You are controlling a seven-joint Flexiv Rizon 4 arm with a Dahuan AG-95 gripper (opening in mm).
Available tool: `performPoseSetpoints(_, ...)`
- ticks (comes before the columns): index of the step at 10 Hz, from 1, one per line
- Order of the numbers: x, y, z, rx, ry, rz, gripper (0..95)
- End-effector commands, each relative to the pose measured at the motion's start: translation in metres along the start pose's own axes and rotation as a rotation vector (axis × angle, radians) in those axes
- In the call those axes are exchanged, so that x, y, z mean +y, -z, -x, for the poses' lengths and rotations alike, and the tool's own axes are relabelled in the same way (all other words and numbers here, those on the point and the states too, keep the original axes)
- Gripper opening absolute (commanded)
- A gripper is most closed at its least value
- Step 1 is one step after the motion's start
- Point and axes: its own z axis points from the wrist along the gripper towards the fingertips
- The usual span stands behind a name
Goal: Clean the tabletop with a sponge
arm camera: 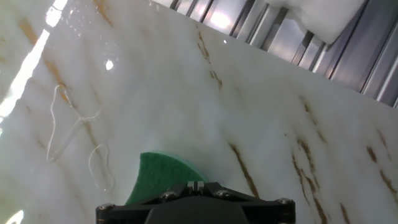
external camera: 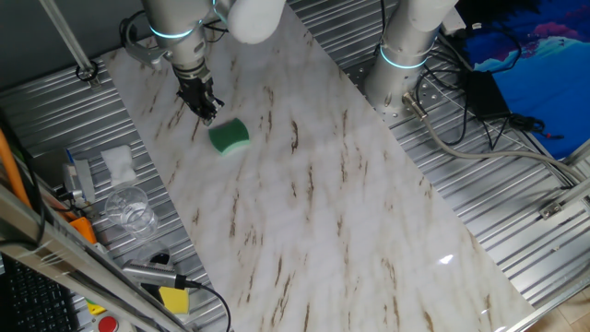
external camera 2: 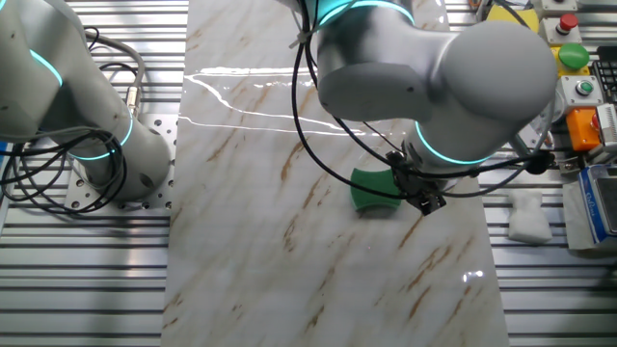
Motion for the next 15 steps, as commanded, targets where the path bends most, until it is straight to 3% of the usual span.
performPoseSetpoints(1,0.0005,-0.0003,-0.0004,-0.005,0.001,-0.001,0.0)
performPoseSetpoints(11,0.0005,-0.0003,-0.0004,0.001,-0.085,-0.018,0.0)
performPoseSetpoints(12,0.0014,0.0008,-0.0004,0.000,-0.099,-0.017,19.0)
performPoseSetpoints(13,0.0016,0.0010,-0.0005,-0.007,-0.124,-0.015,19.0)
performPoseSetpoints(14,0.0020,0.0014,-0.0006,-0.024,-0.161,-0.010,57.0)
performPoseSetpoints(15,0.0035,-0.0001,0.0014,-0.044,-0.218,-0.008,57.0)
